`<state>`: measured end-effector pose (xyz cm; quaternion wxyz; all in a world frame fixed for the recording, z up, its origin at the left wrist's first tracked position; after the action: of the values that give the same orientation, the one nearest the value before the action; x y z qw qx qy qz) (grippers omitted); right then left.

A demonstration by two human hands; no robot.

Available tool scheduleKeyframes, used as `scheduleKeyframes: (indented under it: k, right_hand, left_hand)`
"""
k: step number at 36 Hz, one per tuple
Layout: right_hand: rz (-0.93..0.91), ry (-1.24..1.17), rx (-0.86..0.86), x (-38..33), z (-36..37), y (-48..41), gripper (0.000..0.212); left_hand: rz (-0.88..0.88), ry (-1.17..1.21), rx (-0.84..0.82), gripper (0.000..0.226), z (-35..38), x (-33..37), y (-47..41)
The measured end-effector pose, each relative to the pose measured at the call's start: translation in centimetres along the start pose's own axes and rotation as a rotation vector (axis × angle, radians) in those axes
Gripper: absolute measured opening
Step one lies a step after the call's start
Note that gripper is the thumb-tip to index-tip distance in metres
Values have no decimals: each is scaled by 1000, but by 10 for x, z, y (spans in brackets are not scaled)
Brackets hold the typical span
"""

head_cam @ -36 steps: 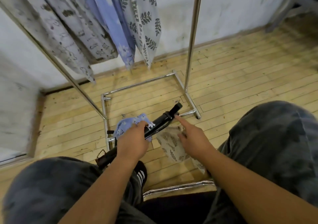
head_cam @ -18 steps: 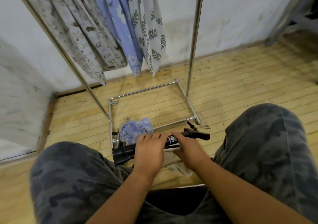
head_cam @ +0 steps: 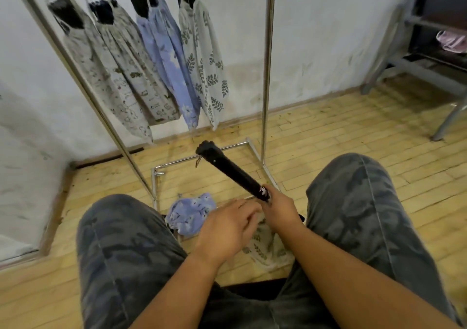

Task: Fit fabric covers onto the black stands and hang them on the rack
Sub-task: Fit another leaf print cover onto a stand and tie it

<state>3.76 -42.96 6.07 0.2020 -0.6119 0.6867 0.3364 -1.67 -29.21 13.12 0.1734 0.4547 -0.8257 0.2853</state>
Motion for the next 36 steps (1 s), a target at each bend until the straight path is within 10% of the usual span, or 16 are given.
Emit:
scheduleKeyframes:
  k: [9,33,36]
  right_hand:
    - [-25,-19,14,-3,-23,11,45]
    - [-110,-181,-21,-9,1,33,42]
    - [-90,-218,7,-7,-2,32,44]
  left_hand:
    - [-760,512,-186,30,22,-79,6]
    - [-998,423,-111,13,49,-124,43]
    - [-1013,385,-172,39,54,-122,49]
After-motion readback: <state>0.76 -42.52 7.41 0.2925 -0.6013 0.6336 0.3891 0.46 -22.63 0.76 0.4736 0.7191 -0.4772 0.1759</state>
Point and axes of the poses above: each hand's wrist, its own y-axis away from the middle knuckle, its own z-axis out of the palm, x = y × z, the point moved 7 cm from there along -y, towards the middle knuckle, and after that the axes turned 12 degrees about y, right-handed, at the moved point
